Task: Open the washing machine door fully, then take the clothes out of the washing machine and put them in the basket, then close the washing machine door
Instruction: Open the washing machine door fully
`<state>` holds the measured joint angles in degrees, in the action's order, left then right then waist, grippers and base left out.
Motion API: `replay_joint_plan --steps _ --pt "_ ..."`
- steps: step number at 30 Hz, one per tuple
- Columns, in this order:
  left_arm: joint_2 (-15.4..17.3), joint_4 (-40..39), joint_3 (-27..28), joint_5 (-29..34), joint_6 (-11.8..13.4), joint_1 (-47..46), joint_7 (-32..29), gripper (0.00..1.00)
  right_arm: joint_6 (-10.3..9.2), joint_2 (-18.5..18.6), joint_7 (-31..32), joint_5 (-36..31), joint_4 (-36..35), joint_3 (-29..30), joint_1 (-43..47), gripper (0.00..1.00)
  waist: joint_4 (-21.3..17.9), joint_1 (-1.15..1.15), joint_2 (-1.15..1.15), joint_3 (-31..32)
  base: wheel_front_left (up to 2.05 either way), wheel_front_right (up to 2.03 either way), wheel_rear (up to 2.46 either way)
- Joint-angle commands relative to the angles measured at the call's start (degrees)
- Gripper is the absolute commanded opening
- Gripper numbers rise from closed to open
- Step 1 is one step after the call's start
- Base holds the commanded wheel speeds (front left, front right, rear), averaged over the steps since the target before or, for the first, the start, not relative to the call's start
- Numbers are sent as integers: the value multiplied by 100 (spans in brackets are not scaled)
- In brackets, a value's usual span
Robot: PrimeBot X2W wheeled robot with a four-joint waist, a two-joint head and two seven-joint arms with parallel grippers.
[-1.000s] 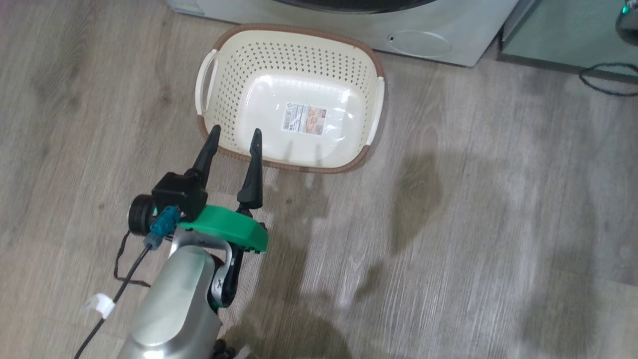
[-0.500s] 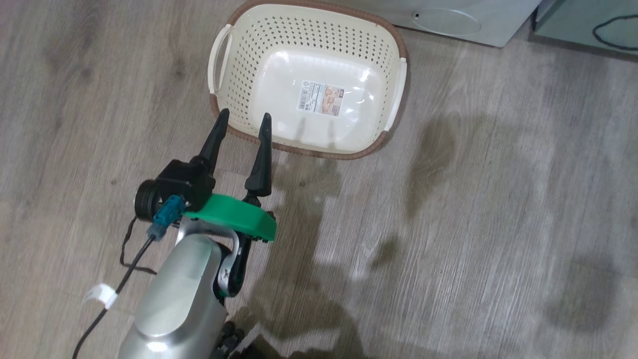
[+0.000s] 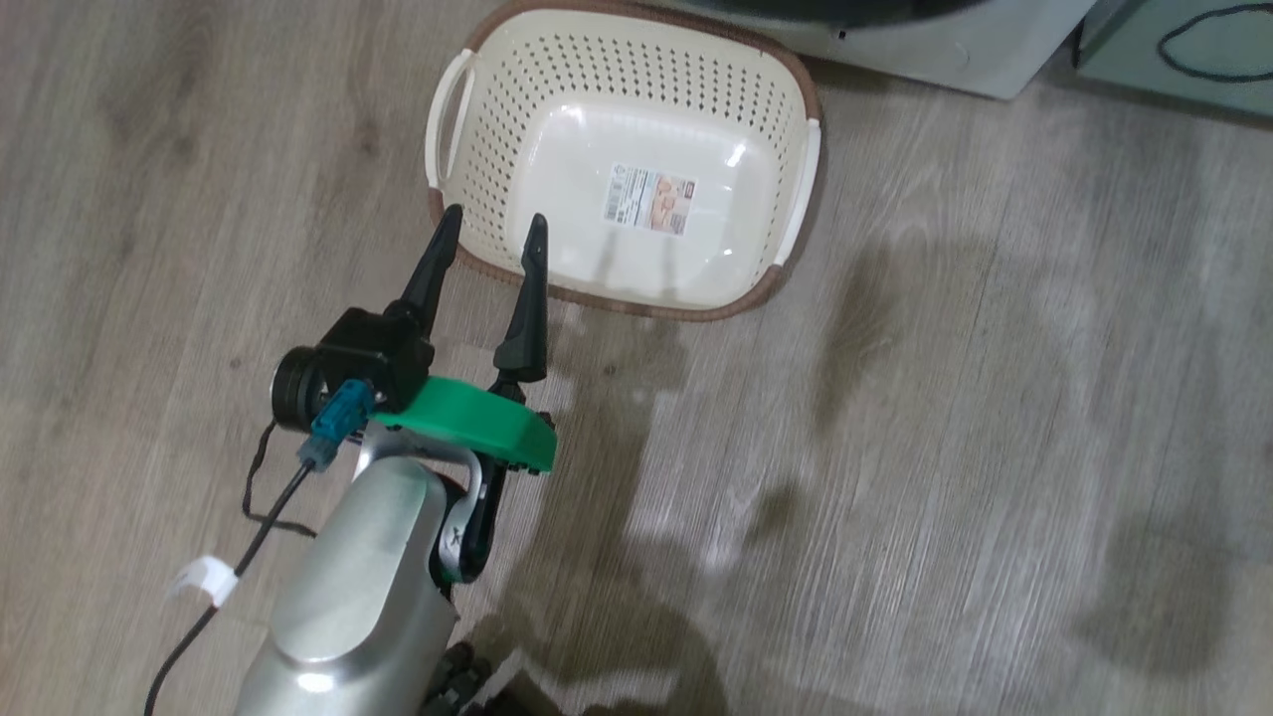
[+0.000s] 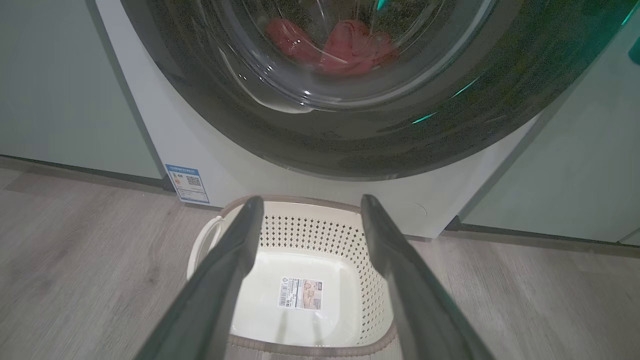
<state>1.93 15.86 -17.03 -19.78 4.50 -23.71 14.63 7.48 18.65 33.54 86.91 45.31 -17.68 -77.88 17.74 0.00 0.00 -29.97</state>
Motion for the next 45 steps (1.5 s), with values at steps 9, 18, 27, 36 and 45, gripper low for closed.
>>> replay_joint_plan --steps 9,18,27,36,45 --pt "95 -45 468 110 -72 261 37 100 1 -305 519 283 -656 -289 899 0 6 0 0 718 0 0 0" --pt "95 114 790 425 -302 760 37 100 1 -607 902 557 -1010 -460 2108 0 133 0 0 1648 0 0 0" --pt "95 166 1033 611 -453 1262 37 100 1 -1149 1147 679 -1166 -617 3088 0 382 0 0 2408 0 0 0" --pt "95 214 1186 756 -569 1436 37 100 1 -1537 1020 739 -920 -825 3422 0 584 0 0 2702 0 0 0" --pt "95 268 1283 710 -557 1419 37 100 1 -1575 741 1101 -902 -1221 3527 0 718 0 0 2806 0 0 0"
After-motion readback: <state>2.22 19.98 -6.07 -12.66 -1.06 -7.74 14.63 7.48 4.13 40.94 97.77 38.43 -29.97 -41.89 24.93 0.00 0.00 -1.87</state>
